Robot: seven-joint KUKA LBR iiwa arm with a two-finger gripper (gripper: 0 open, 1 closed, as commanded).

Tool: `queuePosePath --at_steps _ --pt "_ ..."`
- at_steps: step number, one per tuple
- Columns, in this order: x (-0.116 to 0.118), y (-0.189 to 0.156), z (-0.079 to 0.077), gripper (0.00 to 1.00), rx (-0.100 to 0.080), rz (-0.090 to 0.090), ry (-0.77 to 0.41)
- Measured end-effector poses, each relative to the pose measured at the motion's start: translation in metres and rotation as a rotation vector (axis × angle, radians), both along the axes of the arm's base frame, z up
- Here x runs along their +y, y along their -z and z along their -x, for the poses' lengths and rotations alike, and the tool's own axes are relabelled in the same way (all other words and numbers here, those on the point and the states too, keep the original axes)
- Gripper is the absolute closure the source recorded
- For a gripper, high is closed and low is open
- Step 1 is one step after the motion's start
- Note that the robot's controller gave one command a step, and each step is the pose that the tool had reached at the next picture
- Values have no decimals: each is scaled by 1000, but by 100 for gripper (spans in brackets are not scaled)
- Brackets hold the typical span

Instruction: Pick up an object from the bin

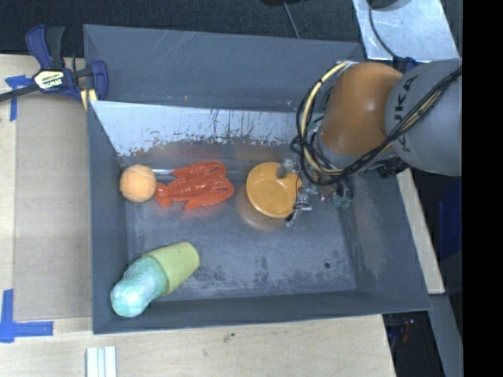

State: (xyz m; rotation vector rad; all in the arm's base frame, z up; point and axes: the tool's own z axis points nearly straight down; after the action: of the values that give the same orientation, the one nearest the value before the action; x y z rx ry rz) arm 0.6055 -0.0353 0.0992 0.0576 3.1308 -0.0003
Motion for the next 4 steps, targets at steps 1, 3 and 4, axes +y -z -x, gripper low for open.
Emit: queuePosePath --at_steps 1,3,4 --pt "-5 -4 1 0 -3 3 -244" --pt "14 9 -3 100 17 1 -223" --pt "14 9 -3 100 17 1 -223"
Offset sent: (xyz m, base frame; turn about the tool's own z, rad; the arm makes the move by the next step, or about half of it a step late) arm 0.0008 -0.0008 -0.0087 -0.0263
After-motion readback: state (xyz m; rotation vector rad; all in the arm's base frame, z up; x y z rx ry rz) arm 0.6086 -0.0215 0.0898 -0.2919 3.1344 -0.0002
